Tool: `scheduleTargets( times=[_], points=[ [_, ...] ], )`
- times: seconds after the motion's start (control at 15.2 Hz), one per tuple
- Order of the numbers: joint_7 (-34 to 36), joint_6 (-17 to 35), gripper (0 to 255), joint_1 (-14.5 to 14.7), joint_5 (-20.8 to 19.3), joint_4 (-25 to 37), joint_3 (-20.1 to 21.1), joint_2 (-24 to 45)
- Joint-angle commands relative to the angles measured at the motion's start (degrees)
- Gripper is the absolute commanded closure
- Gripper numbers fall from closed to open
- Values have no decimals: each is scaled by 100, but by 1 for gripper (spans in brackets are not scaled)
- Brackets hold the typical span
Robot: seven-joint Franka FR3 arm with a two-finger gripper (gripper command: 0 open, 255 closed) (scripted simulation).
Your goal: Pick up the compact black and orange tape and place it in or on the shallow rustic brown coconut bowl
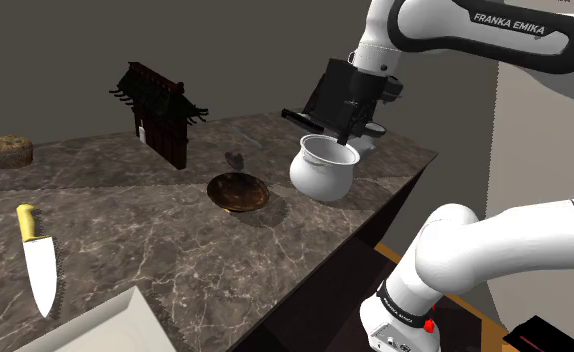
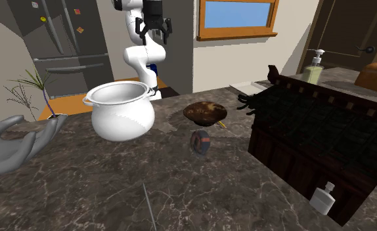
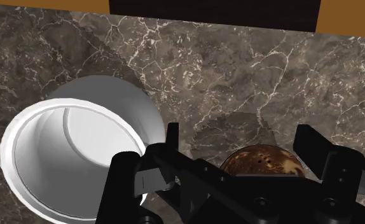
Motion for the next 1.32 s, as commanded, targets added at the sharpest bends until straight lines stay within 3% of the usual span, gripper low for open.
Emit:
scheduleTargets(
  times=[0.0,0.59,1.25],
  points=[
    [0,0,0,0,0,0,0,0],
    [371,1271,0,33,-179,484,278,1813],
    [852,2081,0,39,-603,1770,494,4018]
  ],
)
